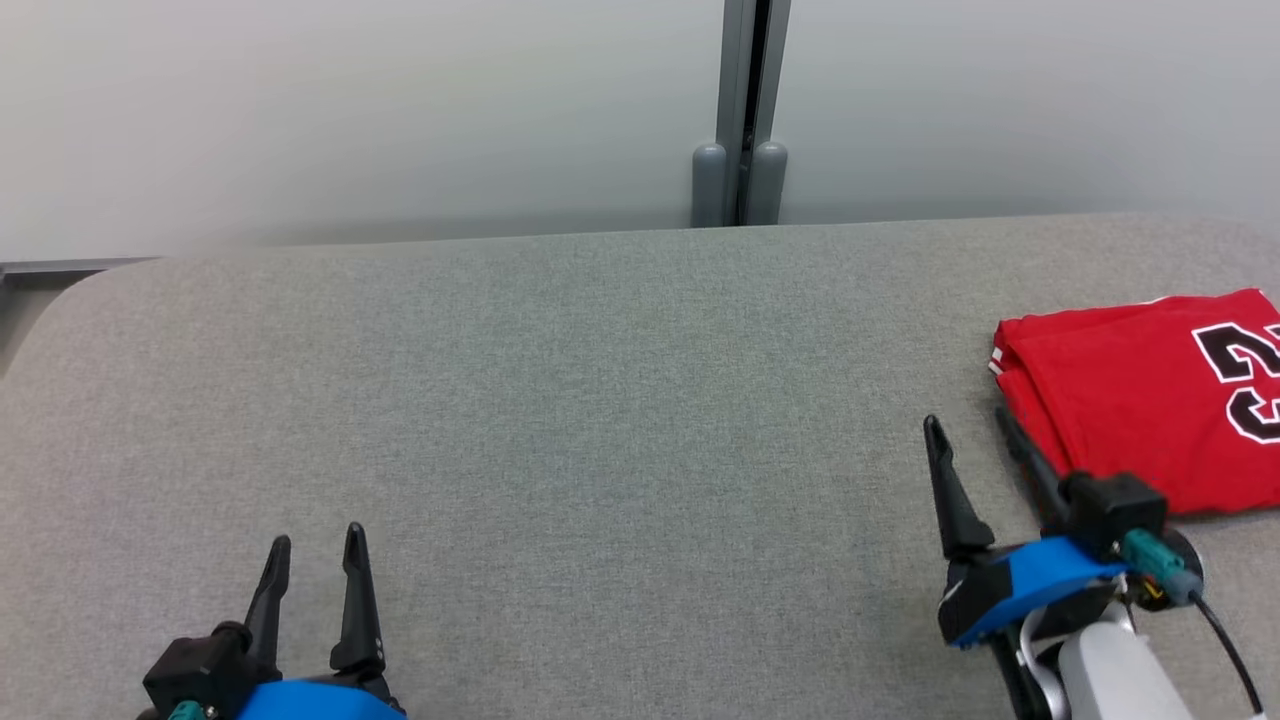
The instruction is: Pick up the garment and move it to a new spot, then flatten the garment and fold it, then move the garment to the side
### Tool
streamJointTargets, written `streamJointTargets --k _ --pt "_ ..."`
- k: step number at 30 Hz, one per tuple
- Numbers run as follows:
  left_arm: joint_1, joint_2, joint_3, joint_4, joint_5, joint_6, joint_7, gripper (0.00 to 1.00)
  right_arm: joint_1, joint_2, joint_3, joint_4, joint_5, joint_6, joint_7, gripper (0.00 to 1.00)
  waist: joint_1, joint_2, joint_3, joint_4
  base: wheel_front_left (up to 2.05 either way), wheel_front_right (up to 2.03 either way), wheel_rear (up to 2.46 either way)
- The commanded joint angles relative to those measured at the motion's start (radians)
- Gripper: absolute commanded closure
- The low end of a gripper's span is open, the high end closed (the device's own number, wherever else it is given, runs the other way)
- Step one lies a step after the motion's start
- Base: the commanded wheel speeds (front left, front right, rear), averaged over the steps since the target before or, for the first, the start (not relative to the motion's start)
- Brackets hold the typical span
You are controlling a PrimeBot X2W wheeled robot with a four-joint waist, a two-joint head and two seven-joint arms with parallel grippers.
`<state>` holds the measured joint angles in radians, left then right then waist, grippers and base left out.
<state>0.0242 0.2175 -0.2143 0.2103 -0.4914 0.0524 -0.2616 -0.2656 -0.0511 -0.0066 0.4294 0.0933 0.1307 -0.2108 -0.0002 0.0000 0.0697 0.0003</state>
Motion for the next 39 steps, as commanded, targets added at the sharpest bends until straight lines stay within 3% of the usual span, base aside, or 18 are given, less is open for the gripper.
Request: streamJointTargets --k 1,12,32,33,39 --pt "0.015 -0.001 0.003 0.003 0.003 -0.001 -0.004 0.00 0.029 -0.001 0.011 -0.013 0.011 0.000 -0.012 0.00 0.0002 0.0000 -0.004 0.001 0.00 0.00 0.00" --pt "0.057 -0.021 0.014 0.008 0.010 0.007 -0.004 0.00 0.149 0.000 0.074 -0.052 0.088 0.000 -0.046 0.00 0.0002 0.0000 -0.023 0.009 0.00 0.00 0.00" --pt "0.077 -0.021 0.015 0.037 -0.009 -0.003 0.016 0.00 0.167 0.000 0.106 -0.016 0.128 0.000 -0.055 0.00 0.0002 0.0000 -0.049 0.007 0.00 0.00 0.00" --pt "0.075 -0.026 0.013 0.040 -0.011 -0.001 0.015 1.00 0.153 0.002 0.106 -0.012 0.128 0.000 -0.050 1.00 0.0002 0.0000 -0.049 0.007 0.00 0.00 0.00" --pt "0.074 -0.042 0.022 0.061 -0.060 -0.008 0.031 1.00 0.158 0.002 0.096 0.005 0.191 0.000 -0.030 1.00 0.0002 0.0000 -0.050 0.006 0.00 0.00 0.00"
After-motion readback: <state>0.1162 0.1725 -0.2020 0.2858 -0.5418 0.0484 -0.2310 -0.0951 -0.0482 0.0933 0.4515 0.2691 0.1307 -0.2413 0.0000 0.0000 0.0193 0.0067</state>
